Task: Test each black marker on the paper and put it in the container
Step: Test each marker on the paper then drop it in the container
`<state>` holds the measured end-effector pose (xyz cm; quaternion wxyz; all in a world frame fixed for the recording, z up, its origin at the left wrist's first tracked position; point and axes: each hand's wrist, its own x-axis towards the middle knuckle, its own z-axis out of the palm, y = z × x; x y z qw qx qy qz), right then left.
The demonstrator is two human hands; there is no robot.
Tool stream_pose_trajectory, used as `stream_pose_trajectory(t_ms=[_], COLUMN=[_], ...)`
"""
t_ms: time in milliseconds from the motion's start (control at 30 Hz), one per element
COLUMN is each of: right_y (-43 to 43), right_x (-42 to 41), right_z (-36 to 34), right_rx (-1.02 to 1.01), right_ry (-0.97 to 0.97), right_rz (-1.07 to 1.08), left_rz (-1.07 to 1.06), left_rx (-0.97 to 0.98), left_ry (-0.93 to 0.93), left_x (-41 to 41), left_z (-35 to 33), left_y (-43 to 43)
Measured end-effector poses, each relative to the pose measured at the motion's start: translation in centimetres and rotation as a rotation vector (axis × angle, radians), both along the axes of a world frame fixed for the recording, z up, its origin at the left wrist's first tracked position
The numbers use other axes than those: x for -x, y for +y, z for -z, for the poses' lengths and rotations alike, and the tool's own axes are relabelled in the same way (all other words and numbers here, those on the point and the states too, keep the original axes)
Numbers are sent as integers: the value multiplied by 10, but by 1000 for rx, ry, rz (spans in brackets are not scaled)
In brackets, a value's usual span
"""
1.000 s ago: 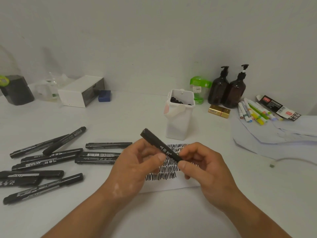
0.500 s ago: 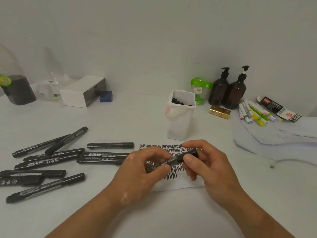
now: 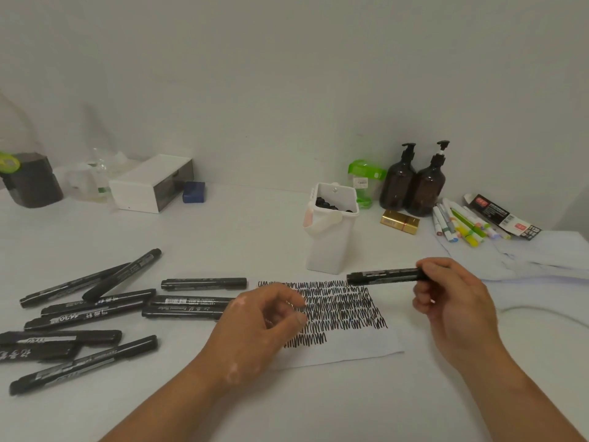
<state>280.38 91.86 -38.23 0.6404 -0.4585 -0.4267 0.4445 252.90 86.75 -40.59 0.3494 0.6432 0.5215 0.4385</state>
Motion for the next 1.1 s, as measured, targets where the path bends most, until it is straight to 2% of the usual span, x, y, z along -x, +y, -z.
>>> stream_pose_trajectory(t_ms=[100, 167, 400, 600, 767, 900, 1100], right_y=[2, 7, 58, 100, 122, 135, 140], right_x=[-4, -1, 27, 60, 73, 77, 85], right_z=[-23, -48, -137, -148, -131, -121, -114], right_rx=[-68, -152, -386, -325, -244, -115, -57], right_ry=[-29, -143, -839, -1300, -1540, -1607, -1729], right_rz=[109, 168, 297, 137, -37, -145, -249], left_rz=[-27, -34, -43, -34, -25, -22, -12], left_rx=[-44, -72, -92, -83, -93, -96, -102], left_ry=[34, 64, 106, 98, 109, 109, 101], left_x=[2, 3, 5, 7, 6, 5, 4], left_z=[-2, -3, -4, -1, -2, -3, -3], left_y=[0, -1, 1, 2, 1, 1, 1])
